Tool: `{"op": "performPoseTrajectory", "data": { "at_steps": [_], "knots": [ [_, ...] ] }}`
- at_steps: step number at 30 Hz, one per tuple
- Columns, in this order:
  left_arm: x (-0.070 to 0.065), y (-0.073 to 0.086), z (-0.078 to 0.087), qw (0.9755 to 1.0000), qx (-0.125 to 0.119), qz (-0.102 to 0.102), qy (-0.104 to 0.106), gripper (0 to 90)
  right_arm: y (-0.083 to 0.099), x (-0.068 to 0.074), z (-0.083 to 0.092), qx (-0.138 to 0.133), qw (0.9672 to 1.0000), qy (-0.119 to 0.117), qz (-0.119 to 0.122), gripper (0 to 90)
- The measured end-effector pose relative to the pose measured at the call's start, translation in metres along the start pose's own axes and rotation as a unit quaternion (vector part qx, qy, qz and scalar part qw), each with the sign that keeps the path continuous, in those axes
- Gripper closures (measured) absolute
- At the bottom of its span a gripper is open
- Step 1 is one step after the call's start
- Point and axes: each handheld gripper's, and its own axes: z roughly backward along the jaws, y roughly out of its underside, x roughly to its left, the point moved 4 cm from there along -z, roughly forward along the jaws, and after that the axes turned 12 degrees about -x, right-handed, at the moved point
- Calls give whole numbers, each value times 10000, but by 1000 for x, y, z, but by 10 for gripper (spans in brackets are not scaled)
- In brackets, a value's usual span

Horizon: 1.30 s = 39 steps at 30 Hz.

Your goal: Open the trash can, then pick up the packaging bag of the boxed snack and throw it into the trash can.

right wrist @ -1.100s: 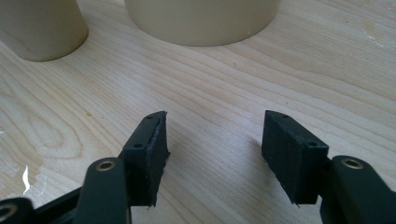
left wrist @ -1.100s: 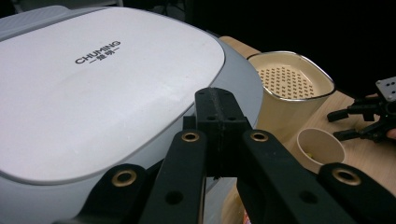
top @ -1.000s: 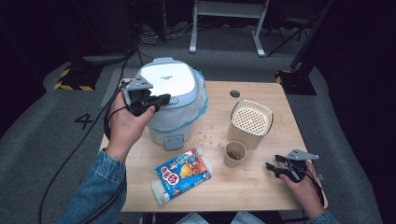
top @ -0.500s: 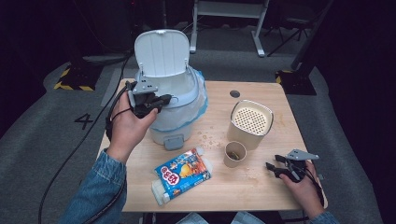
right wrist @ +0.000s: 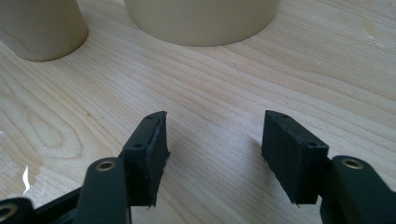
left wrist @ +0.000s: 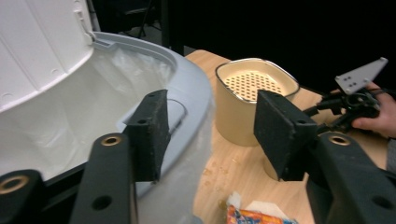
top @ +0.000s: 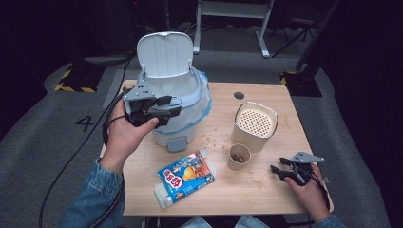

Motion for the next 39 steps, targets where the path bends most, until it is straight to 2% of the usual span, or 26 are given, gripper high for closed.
{"op": "performPoseTrajectory", "data": {
  "at_steps": [7, 11, 15, 20, 22, 25, 28, 33, 39],
  "knots": [
    [-14, 14, 17, 9997, 196, -174, -14, 435, 0, 0, 0, -1, 10000, 0, 0, 412],
    [-23, 28, 21, 9989, 370, -245, 157, 414, 0, 0, 0, -1, 10000, 0, 0, 411],
    [-31, 44, 22, 9986, 435, -179, 229, 415, 0, 0, 0, -1, 10000, 1, 0, 412],
    [-32, 68, 18, 9984, 508, -92, 227, 389, 0, 0, 0, 1, 10000, -3, -1, 412],
    [-32, 80, 16, 9975, 627, -42, 336, 377, 0, 0, 0, 0, 10000, 2, -1, 411],
    [-30, 95, 13, 9968, 678, 128, 393, 379, 0, 0, 0, 0, 10000, 4, -2, 412],
    [-30, 114, 6, 9953, 843, 248, 405, 380, 0, 0, 0, 0, 10000, 3, -4, 411],
    [-30, 144, -4, 9910, 1195, 376, 463, 380, 0, 0, 0, 0, 10000, 4, -3, 411],
    [-26, 166, -13, 9872, 1449, 483, 454, 379, 0, 0, 0, 0, 10000, 4, -3, 411]
  ]
}}
